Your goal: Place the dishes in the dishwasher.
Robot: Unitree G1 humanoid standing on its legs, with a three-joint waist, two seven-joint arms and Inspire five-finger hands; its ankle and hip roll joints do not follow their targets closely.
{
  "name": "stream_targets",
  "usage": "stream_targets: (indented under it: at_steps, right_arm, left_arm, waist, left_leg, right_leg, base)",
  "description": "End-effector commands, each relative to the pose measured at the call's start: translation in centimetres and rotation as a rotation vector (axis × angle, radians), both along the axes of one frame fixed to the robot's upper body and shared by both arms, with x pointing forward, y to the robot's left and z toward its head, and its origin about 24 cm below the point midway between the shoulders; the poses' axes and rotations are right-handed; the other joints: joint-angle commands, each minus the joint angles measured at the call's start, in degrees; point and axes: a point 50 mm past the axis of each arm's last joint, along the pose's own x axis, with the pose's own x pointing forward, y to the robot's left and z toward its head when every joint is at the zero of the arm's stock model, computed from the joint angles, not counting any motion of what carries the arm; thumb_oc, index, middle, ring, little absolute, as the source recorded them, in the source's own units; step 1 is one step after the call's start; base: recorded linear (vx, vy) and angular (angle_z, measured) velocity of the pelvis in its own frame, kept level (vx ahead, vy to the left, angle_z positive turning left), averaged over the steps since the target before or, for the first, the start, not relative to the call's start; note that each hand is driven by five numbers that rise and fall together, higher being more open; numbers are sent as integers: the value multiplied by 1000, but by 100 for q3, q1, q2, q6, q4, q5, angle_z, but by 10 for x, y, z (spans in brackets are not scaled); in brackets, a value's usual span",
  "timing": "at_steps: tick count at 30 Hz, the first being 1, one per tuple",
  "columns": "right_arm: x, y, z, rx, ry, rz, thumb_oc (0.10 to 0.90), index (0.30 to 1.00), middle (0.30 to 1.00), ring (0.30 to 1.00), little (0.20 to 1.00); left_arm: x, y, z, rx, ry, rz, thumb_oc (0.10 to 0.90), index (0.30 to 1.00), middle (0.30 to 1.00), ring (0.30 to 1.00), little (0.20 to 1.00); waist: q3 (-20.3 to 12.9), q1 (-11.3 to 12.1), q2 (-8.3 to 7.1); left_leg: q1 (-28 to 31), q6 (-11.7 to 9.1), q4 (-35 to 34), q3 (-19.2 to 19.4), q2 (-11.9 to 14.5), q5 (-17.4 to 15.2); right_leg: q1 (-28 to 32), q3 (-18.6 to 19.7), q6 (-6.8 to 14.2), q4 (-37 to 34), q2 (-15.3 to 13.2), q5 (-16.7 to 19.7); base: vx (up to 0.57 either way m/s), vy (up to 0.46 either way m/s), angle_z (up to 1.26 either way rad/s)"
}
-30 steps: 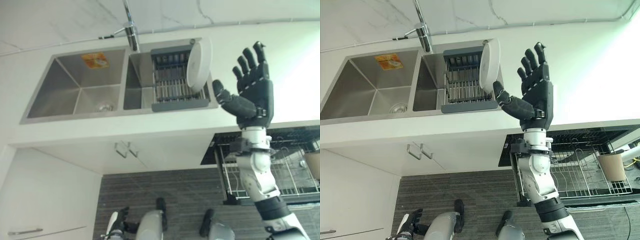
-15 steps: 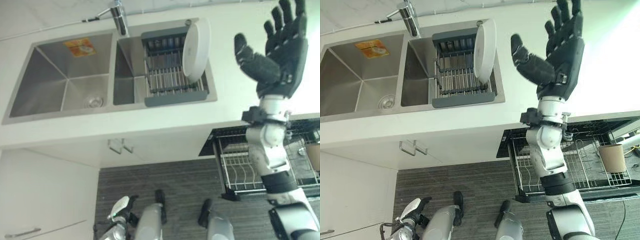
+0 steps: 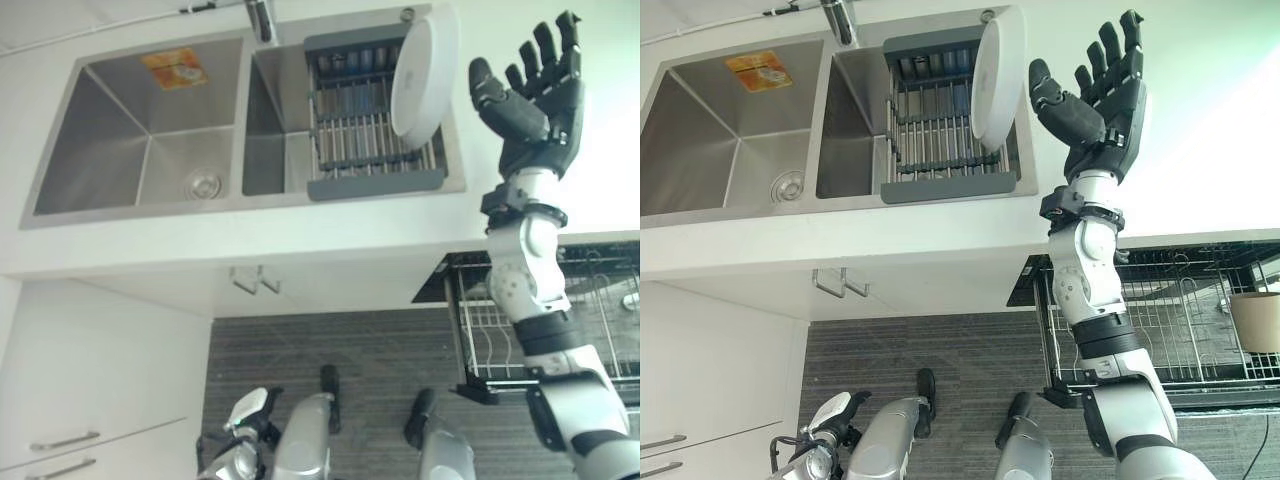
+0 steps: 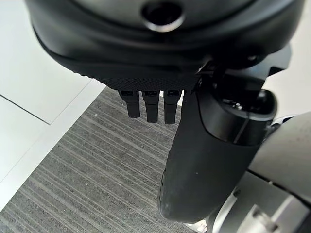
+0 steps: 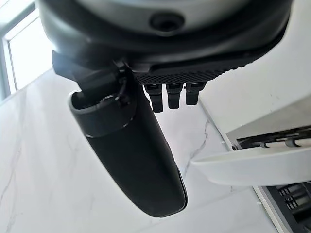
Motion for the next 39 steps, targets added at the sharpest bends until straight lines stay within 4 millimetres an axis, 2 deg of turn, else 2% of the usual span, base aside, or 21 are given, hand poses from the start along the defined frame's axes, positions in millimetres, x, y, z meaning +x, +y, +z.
stream_targets:
  at_steps: [1,5,13,25,26,27,28,30,39]
  right_arm:
    - [-21,1,81,-81,-327,31,800,900,900,900,900]
    - [-17,6,83,-100,-298,43,800,900,900,900,900]
    - [1,6,73,-92,-111,94,800,900,900,900,900]
    - [21,-14,64,-121,37,-10,800,900,900,900,900]
    - [22,-15,64,-141,45,-17,765,848,848,848,848]
    - [22,-16,65,-173,50,-42,482,422,422,422,422]
    - [23,-16,67,-208,50,-65,400,300,300,300,300]
    - [24,-19,76,-307,52,-116,400,300,300,300,300]
    - [28,-20,81,-370,72,-123,400,300,300,300,300]
  left_arm:
    - [-7,1,0,2,-21,-19,800,900,900,900,900]
    - [-7,0,0,-2,-19,-21,800,900,900,900,900]
    - [-3,1,2,-13,-25,-3,800,900,900,900,900]
    - [4,1,7,-23,-46,-12,800,900,900,900,900]
    - [5,2,8,-24,-48,-11,800,900,900,900,900]
    - [5,2,8,-26,-51,-11,800,900,900,900,900]
    - [5,2,9,-27,-52,-10,800,900,900,900,900]
    - [7,3,10,-25,-57,-19,800,900,900,900,900]
    - [9,4,13,-10,-65,-46,800,900,900,900,900]
  waist:
    - [-290,24,-23]
    - [-255,84,-21]
    - [-196,134,-37]
    - [-106,220,-18]
    - [-97,227,-13]
    - [-85,233,-10]
    - [-79,237,-7]
    - [-54,261,-9]
    - [-56,303,-11]
  left_leg:
    - [-23,-44,452,-444,-233,-739]
    - [-6,-47,452,-476,-269,-748]
    - [-80,-82,452,-514,-245,-698]
    - [-160,-83,452,-510,-252,-648]
    - [-170,-85,452,-510,-253,-641]
    - [-180,-86,452,-510,-255,-636]
    - [-187,-88,452,-510,-256,-628]
    - [-205,-88,452,-517,-262,-617]
    - [-210,-103,452,-532,-267,-603]
  right_leg:
    - [158,176,136,-75,202,-345]
    - [196,167,121,-75,219,-379]
    - [151,130,97,-75,240,-366]
    - [90,83,96,-75,237,-312]
    - [82,81,96,-75,237,-307]
    - [74,80,95,-75,239,-303]
    - [64,83,98,-75,240,-292]
    - [43,77,101,-75,244,-272]
    - [37,55,100,-75,230,-260]
  base:
    - [34,17,8]
    - [26,9,2]
    - [-2,7,7]
    - [0,2,1]
    - [0,0,0]
    - [0,0,0]
    - [0,0,0]
    - [0,0,0]
    - [0,2,1]
